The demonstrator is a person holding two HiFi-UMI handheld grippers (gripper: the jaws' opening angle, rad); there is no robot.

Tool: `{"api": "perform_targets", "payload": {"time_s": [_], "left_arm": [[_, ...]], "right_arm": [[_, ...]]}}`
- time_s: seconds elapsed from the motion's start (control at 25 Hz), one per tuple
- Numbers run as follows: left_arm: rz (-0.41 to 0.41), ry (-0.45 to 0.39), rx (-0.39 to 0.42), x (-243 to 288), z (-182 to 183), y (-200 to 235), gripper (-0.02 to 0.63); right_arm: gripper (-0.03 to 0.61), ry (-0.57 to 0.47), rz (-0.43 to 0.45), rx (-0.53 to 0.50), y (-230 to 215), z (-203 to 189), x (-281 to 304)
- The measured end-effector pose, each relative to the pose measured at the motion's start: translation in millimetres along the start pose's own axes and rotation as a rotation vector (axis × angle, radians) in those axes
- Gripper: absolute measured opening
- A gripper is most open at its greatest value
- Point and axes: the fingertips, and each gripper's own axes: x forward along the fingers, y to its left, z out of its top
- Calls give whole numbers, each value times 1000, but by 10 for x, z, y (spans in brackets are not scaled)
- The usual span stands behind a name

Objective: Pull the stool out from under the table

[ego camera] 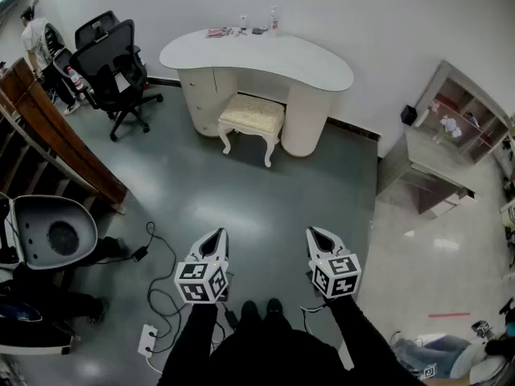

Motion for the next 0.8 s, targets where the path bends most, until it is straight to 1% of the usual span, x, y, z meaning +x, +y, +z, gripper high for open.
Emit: {"api": "perform_targets", "payload": {"time_s": [0.68, 0.8], "left_arm": [[17, 21, -14, 30, -80, 15, 8], [25, 23, -8, 68, -95, 20, 8]], "right_arm": [[3, 29, 23, -15, 0, -69, 75], [3, 13, 39, -24, 18, -42, 89]]}}
